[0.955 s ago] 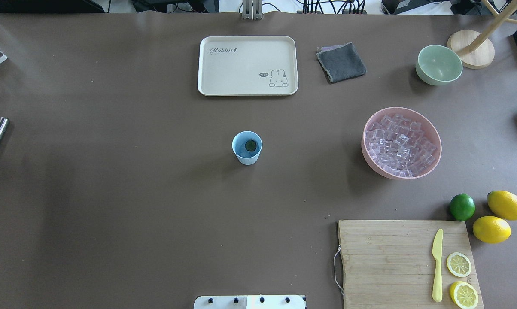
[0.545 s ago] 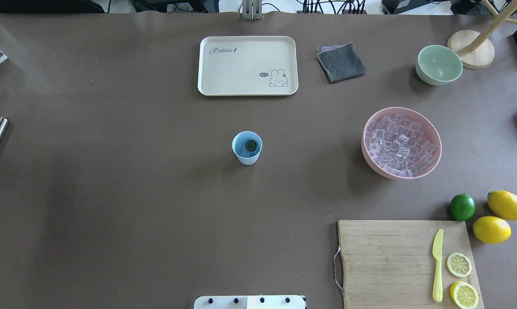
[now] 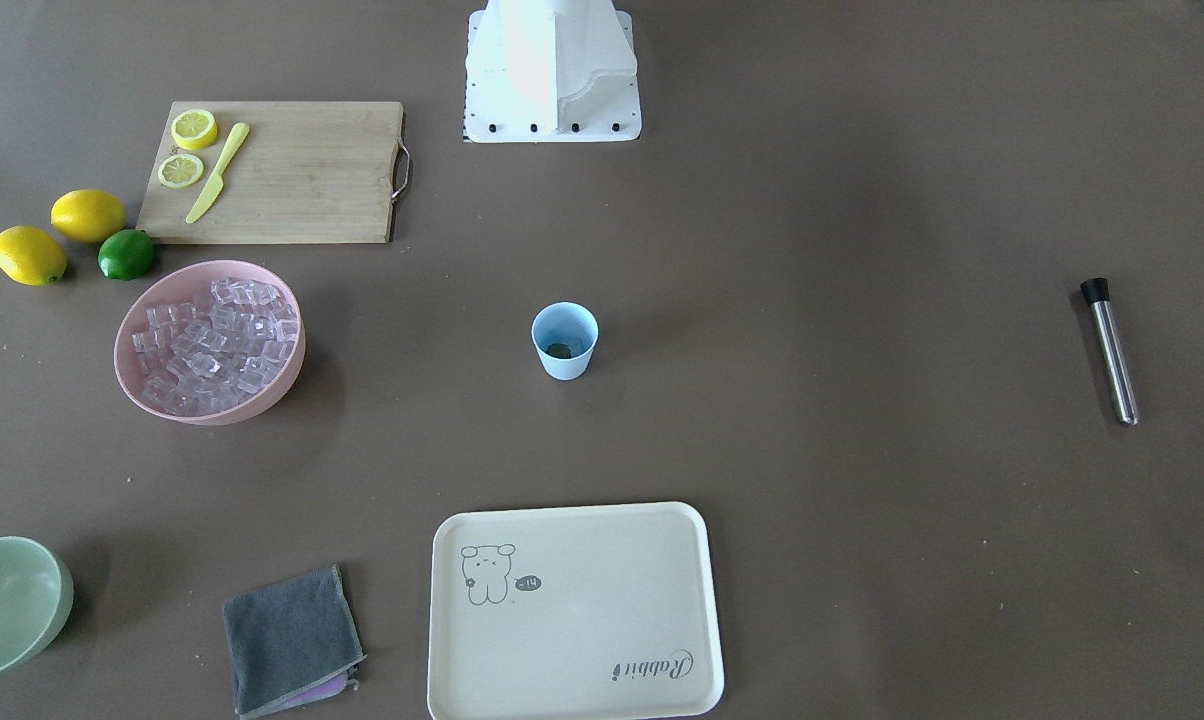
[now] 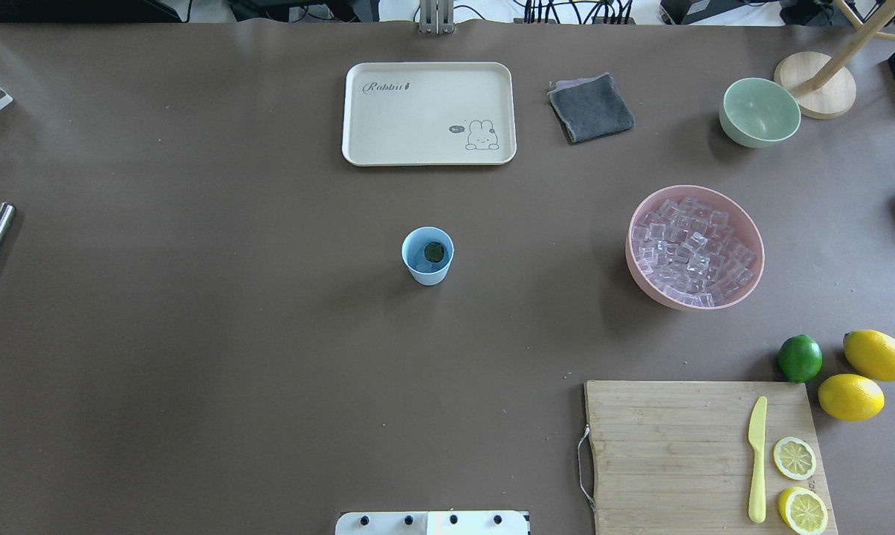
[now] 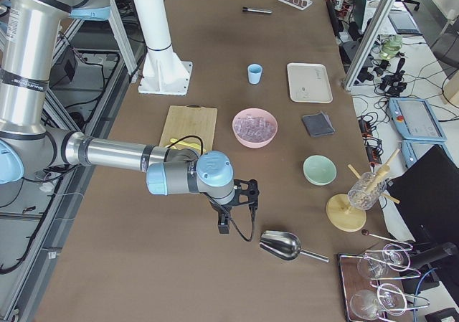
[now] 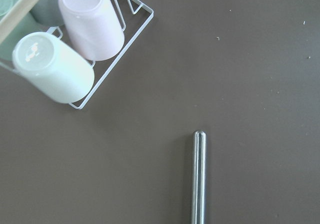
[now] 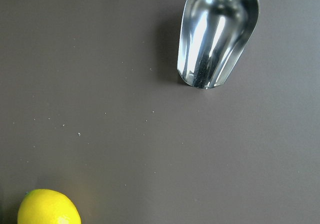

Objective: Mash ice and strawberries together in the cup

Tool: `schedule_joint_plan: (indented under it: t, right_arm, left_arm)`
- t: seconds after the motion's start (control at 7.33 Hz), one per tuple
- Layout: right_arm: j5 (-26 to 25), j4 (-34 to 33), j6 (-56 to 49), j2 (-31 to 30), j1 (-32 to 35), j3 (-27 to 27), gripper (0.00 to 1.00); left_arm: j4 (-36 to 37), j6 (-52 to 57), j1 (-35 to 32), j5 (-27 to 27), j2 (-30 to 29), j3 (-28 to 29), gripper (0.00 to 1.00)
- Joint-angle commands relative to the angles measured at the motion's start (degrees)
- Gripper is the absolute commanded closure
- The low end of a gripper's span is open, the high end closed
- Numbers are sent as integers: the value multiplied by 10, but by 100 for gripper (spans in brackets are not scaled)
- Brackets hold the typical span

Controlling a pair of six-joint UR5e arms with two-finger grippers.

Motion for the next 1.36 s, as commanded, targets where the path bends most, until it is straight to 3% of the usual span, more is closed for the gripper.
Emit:
schedule_joint_plan:
  t: [0.0, 0.27, 0.82, 0.95, 1.23]
  right_arm:
    - [0, 0, -1, 3, -1, -3, 0]
    - [4, -1, 4, 5, 0, -13, 0]
    - [5, -4, 6, 6, -1, -13, 0]
    - [11, -4, 6, 5, 0, -14, 0]
    - [14, -4, 6, 6, 0, -9, 0]
  left_arm:
    - [0, -3, -3, 10, -27, 14, 2]
    - [-8, -3, -3, 41, -38, 16, 2]
    - [-1, -3, -3, 39, -31, 23, 2]
    - [28, -3, 1, 39, -40, 29, 2]
    - [181, 28, -4, 36, -81, 5, 2]
